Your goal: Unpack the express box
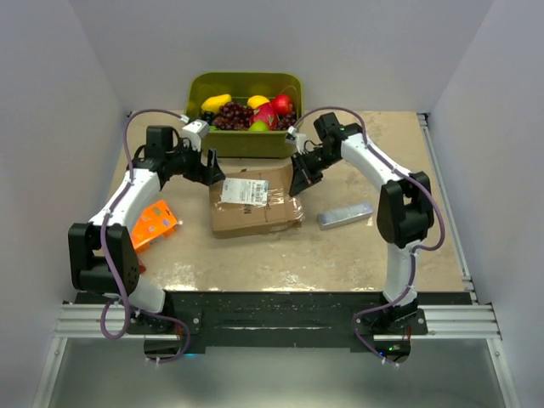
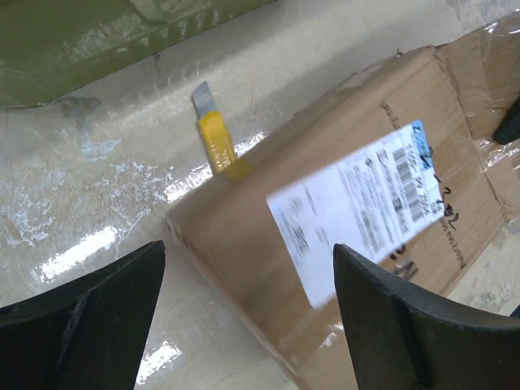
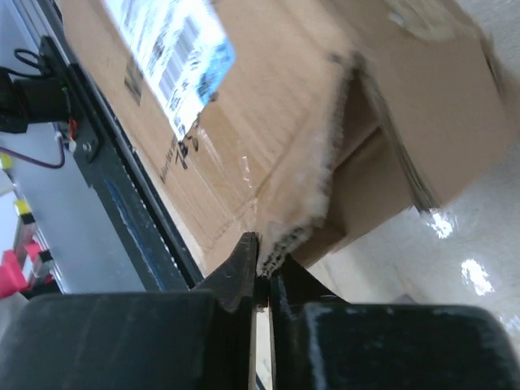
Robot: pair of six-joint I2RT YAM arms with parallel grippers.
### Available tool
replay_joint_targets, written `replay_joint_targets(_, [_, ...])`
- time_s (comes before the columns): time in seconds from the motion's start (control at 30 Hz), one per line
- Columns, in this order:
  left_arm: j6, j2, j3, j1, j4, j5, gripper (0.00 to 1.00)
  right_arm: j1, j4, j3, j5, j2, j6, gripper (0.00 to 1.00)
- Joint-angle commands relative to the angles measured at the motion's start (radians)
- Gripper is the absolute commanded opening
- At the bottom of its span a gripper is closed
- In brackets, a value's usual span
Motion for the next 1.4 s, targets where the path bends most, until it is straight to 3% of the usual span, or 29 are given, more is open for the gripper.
replay_joint_targets(0.0, [-0.019, 0.011, 0.05, 0.016, 0.051, 0.031, 0.88, 0.0, -0.048, 0.094, 0.057, -0.127, -0.124, 0.0])
replay_joint_targets(0.2, [-0.034, 0.053, 0.14, 0.036, 0.076, 0.057, 0.88, 0.0, -0.294, 0.362, 0.28, -0.26, -0.508, 0.0])
replay_joint_targets(0.3, [-0.033, 0.098, 0.177, 0.037, 0.079, 0.094, 0.88, 0.0, -0.232, 0.364, 0.413, -0.358, -0.598, 0.0])
replay_joint_targets(0.57, [-0.125, 0.196, 0.246, 0.037, 0.111, 0.165, 0.87, 0.011, -0.164, 0.209, 0.72, -0.538, -0.932, 0.0])
replay_joint_targets(0.8, [-0.152, 0.213, 0.269, 0.037, 0.127, 0.177, 0.87, 0.003, 0.146, -0.122, 1.057, -0.67, -1.317, 0.0])
replay_joint_targets(1.07, [-0.172, 0.193, 0.226, 0.037, 0.148, 0.18, 0.87, -0.004, 0.252, -0.162, 1.153, -0.629, -1.282, 0.0])
replay_joint_targets(1.37, [-0.197, 0.192, 0.215, 0.037, 0.163, 0.188, 0.87, 0.0, 0.485, -0.326, 1.142, -0.641, -1.387, 0.0])
